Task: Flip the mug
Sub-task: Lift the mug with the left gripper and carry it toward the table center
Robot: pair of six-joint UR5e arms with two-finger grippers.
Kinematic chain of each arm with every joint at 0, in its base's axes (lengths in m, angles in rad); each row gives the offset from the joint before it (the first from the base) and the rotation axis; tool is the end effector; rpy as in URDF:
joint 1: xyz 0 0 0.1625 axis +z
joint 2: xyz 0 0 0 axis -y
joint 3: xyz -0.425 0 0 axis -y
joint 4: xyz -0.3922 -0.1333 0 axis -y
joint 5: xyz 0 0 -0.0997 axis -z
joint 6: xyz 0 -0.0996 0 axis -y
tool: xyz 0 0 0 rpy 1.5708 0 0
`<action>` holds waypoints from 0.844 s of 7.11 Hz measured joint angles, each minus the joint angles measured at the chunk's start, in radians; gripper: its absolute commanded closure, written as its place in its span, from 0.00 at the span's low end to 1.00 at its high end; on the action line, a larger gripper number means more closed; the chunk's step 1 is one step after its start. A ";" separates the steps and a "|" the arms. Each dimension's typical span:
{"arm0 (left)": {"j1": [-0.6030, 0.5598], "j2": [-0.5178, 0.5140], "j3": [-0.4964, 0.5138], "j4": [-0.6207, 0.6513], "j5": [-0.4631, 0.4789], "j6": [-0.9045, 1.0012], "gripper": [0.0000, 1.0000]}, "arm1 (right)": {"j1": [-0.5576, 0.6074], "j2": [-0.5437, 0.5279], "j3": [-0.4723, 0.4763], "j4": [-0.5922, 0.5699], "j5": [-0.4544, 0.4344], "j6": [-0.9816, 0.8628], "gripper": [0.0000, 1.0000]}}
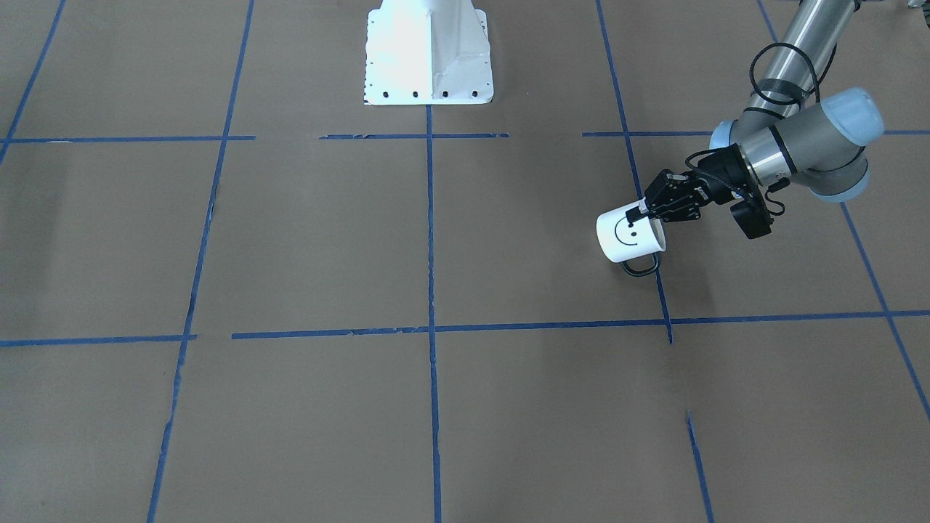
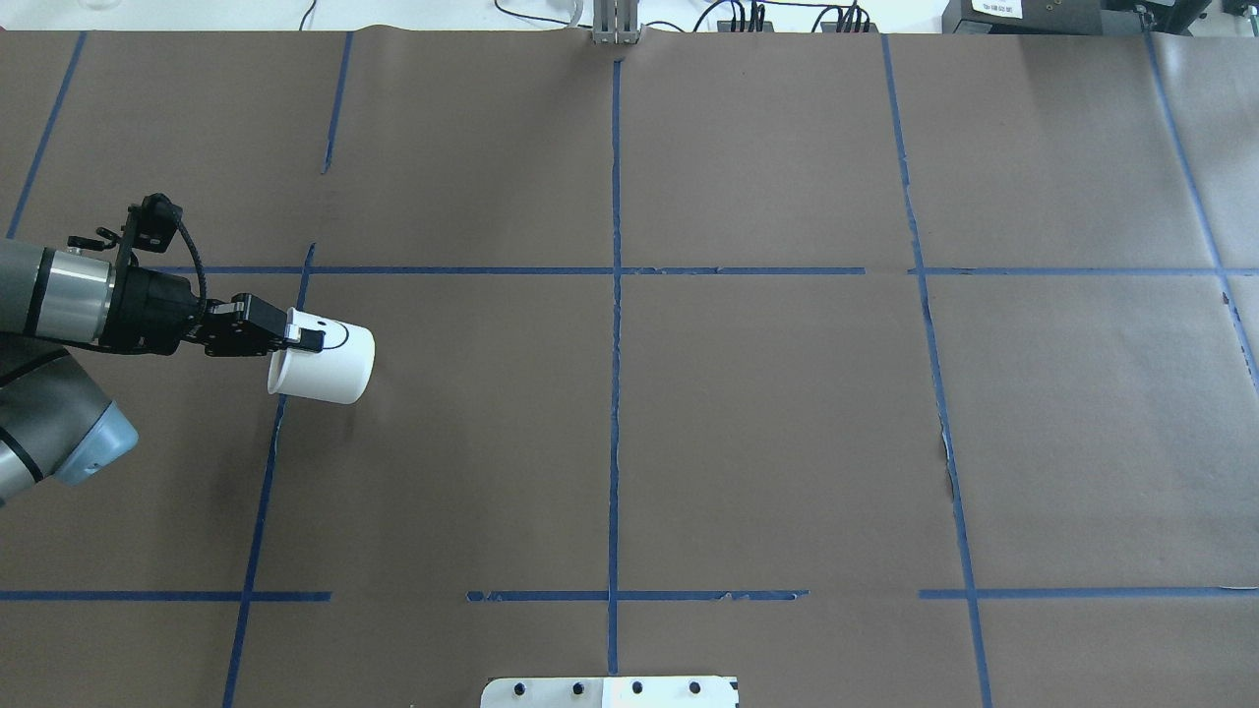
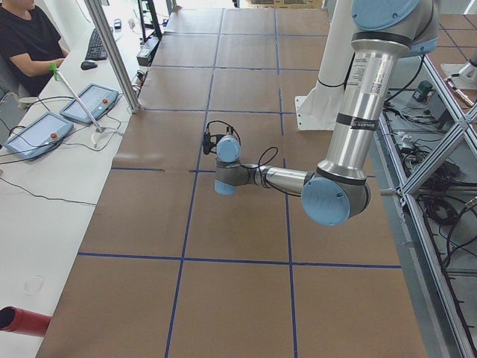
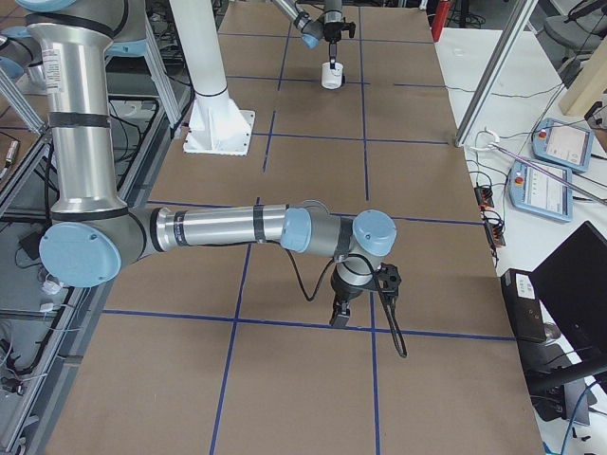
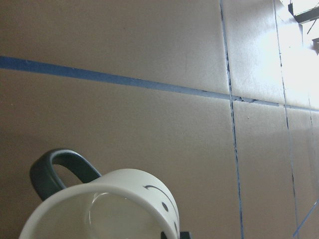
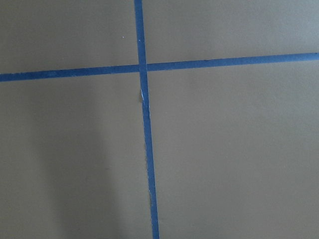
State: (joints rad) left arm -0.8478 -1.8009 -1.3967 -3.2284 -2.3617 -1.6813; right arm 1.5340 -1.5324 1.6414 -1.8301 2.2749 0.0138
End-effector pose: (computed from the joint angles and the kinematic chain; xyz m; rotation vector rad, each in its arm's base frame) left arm 0.3128 -0.4490 0.4457 0.0361 1.6709 -0.0456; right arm 0.0506 -0.4956 0.6345 -0.1618 -0.6988 0.0309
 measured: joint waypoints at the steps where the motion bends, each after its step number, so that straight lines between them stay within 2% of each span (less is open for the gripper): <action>1: 0.000 -0.010 -0.035 0.001 -0.028 -0.079 1.00 | 0.000 0.000 0.000 0.000 0.000 0.000 0.00; 3: -0.004 -0.040 -0.117 0.087 -0.066 -0.158 1.00 | 0.000 0.000 0.000 0.000 0.000 0.000 0.00; 6: -0.001 -0.123 -0.214 0.325 -0.011 -0.133 1.00 | 0.000 0.000 0.000 0.000 0.000 0.000 0.00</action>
State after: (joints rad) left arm -0.8493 -1.9239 -1.6103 -2.9033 -2.3731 -1.8138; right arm 1.5340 -1.5324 1.6414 -1.8300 2.2749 0.0138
